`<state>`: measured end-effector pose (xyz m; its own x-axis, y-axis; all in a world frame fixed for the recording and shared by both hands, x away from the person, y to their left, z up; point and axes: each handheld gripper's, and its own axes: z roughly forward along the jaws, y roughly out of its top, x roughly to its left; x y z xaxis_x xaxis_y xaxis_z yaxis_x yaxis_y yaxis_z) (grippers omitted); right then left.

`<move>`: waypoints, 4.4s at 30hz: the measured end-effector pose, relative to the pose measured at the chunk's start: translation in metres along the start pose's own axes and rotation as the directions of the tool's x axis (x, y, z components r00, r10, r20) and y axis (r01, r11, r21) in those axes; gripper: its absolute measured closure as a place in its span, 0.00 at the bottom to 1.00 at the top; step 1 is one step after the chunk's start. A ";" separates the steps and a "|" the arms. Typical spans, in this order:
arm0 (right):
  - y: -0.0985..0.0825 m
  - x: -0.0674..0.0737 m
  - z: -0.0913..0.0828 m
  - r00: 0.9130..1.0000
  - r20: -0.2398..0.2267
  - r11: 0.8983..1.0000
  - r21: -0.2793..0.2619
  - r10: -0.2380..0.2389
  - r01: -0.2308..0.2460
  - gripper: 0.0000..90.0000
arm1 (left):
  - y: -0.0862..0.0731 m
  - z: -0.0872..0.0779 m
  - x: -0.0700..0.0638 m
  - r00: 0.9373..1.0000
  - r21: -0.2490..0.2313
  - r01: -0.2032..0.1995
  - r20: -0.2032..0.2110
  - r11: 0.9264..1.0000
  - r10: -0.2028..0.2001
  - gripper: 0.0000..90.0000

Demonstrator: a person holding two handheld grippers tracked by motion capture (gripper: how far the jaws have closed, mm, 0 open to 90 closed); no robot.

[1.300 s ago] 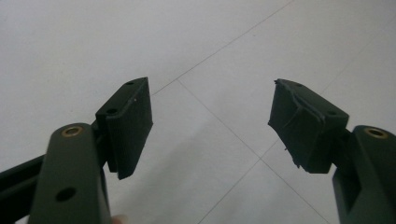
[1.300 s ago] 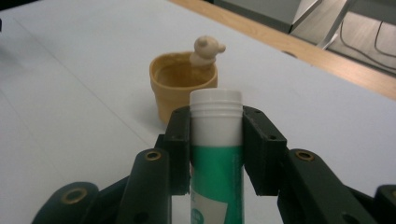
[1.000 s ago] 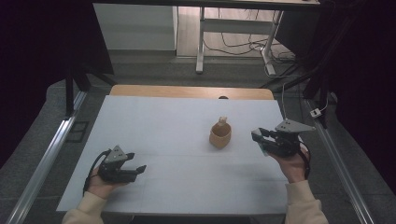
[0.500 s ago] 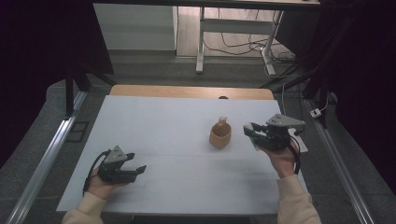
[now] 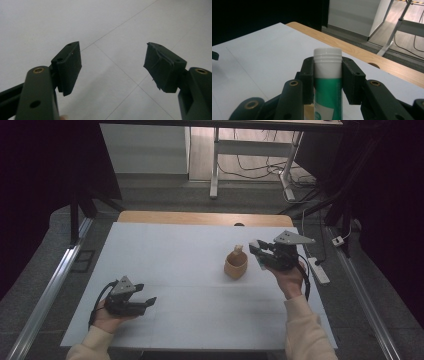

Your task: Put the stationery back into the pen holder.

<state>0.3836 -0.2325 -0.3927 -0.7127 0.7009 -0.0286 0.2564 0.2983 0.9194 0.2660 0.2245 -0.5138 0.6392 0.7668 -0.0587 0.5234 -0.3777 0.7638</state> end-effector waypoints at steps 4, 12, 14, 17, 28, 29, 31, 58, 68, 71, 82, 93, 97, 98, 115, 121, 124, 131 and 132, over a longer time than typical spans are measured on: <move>0.002 0.003 0.008 1.000 -0.005 1.000 0.012 -0.009 0.009 0.72 | 0.000 -0.001 0.001 1.000 -0.002 0.000 0.001 1.000 0.000 0.33; 0.005 0.007 0.019 1.000 -0.021 1.000 0.001 -0.014 0.014 0.72 | 0.000 -0.001 0.001 1.000 -0.004 0.000 0.001 1.000 0.000 0.33; 0.005 0.008 0.023 0.999 -0.027 1.000 0.000 -0.018 0.018 0.72 | 0.000 -0.001 0.001 1.000 -0.004 0.000 0.002 1.000 0.000 0.33; 0.006 0.010 0.029 0.999 -0.031 1.000 -0.002 -0.019 0.019 0.72 | 0.000 -0.001 0.001 1.000 -0.004 0.001 0.003 1.000 -0.001 0.33; 0.007 0.014 0.052 0.998 -0.052 1.000 -0.012 -0.028 0.027 0.72 | 0.000 -0.001 0.003 1.000 -0.006 0.004 0.003 1.000 -0.004 0.33; 0.006 0.014 0.054 0.998 -0.053 1.000 -0.015 -0.025 0.025 0.72 | 0.000 -0.001 0.003 1.000 -0.006 0.004 0.003 1.000 -0.004 0.33; 0.006 0.013 0.058 0.998 -0.054 1.000 -0.013 -0.026 0.025 0.72 | -0.001 -0.001 0.003 1.000 -0.006 0.004 0.002 1.000 -0.004 0.33; -0.003 0.011 0.087 0.998 -0.056 1.000 -0.016 0.003 -0.004 0.72 | -0.002 -0.002 0.006 1.000 -0.006 0.008 -0.001 1.000 -0.008 0.33; -0.011 0.008 0.086 1.000 -0.013 1.000 -0.002 0.009 -0.009 0.54 | -0.002 -0.002 0.006 1.000 -0.006 0.010 -0.002 1.000 -0.010 0.33; -0.012 0.006 0.082 1.000 -0.006 1.000 -0.001 0.014 -0.014 0.50 | -0.002 -0.002 0.006 1.000 -0.004 0.007 -0.003 1.000 -0.007 0.33; -0.013 0.005 0.070 1.000 -0.028 0.999 0.033 -0.009 0.010 0.49 | -0.002 -0.002 0.005 1.000 -0.005 0.003 -0.004 1.000 -0.003 0.32; -0.024 0.003 0.050 0.999 -0.034 0.998 0.053 -0.018 0.020 0.48 | -0.001 0.000 0.005 1.000 -0.002 0.009 -0.004 1.000 -0.009 0.32; -0.031 0.002 0.038 0.999 -0.034 0.998 0.064 -0.027 0.029 0.48 | -0.001 0.000 0.005 1.000 -0.004 0.007 -0.002 1.000 -0.007 0.32; -0.032 0.002 0.035 0.999 -0.034 0.998 0.064 -0.024 0.026 0.48 | -0.001 0.000 0.005 1.000 -0.003 0.007 -0.002 1.000 -0.007 0.32; -0.058 -0.003 -0.003 0.999 -0.021 0.993 0.114 -0.028 0.030 0.45 | -0.001 -0.003 0.003 1.000 -0.010 0.006 -0.006 1.000 -0.006 0.32; -0.077 -0.008 -0.021 0.999 -0.023 0.990 0.139 -0.026 0.029 0.42 | -0.001 -0.001 0.002 1.000 -0.006 0.004 -0.005 1.000 -0.004 0.32; -0.088 -0.010 -0.029 0.999 -0.026 0.987 0.155 -0.031 0.035 0.40 | -0.001 -0.001 0.001 1.000 -0.005 0.003 -0.004 1.000 -0.003 0.32; -0.112 -0.015 -0.045 0.999 -0.031 0.982 0.184 -0.023 0.029 0.37 | -0.001 0.000 0.001 1.000 -0.002 0.006 -0.007 1.000 -0.006 0.32; -0.115 -0.016 -0.047 0.999 -0.029 0.982 0.189 -0.023 0.029 0.37 | -0.001 0.000 0.001 1.000 -0.002 0.006 -0.008 1.000 -0.006 0.32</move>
<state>0.3348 -0.3085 -0.4799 -0.7375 0.6743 -0.0386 0.3544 0.4350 0.8277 0.2659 0.2252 -0.5146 0.6319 0.7729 -0.0582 0.5258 -0.3723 0.7648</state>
